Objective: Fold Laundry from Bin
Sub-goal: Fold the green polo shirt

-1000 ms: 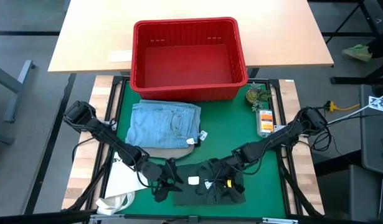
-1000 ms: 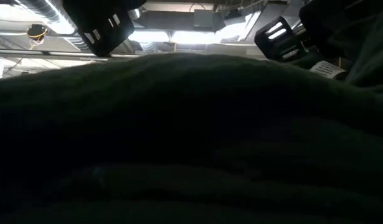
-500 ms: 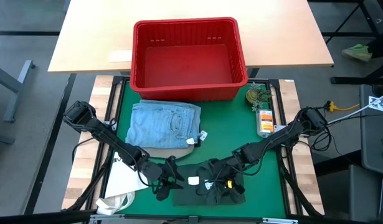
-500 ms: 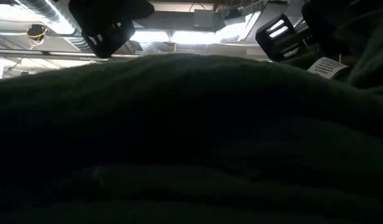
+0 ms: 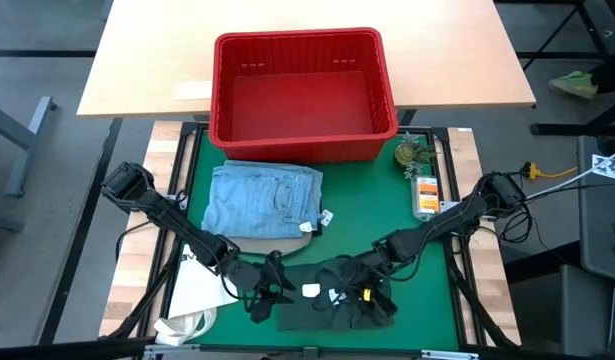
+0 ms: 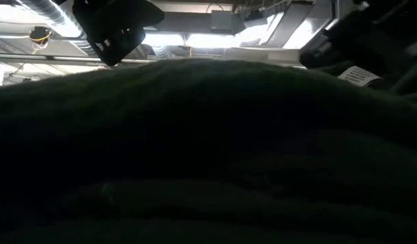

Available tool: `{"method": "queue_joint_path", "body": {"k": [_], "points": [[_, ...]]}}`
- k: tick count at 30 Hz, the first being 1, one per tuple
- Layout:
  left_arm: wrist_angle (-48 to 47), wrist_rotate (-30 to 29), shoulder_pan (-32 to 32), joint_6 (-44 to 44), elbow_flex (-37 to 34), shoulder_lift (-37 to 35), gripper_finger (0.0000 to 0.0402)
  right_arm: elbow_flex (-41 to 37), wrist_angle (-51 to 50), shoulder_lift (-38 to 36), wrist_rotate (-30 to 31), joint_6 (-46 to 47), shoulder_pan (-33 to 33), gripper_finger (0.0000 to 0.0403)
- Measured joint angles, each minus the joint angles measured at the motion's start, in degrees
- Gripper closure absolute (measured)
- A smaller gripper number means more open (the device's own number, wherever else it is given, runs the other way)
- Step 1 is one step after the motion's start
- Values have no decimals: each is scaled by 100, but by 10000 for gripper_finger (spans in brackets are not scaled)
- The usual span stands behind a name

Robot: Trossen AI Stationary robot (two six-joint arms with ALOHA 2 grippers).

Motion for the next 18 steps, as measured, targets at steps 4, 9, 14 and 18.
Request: {"method": "queue_joint_path", "body": {"k": [4, 9, 14, 18], "points": [[0, 0, 0, -1, 0, 0, 243, 0, -425, 0, -607, 336, 1, 176], [2, -2, 0, -1, 0, 0, 243, 0, -1028, -51, -992, 362, 81, 175], [0, -4, 0, -1, 0, 0, 243, 0, -1066, -412, -801, 441, 80, 175], [-26, -41, 0, -1, 0, 2, 243, 0, -538, -754, -206, 444, 74, 175]]}}
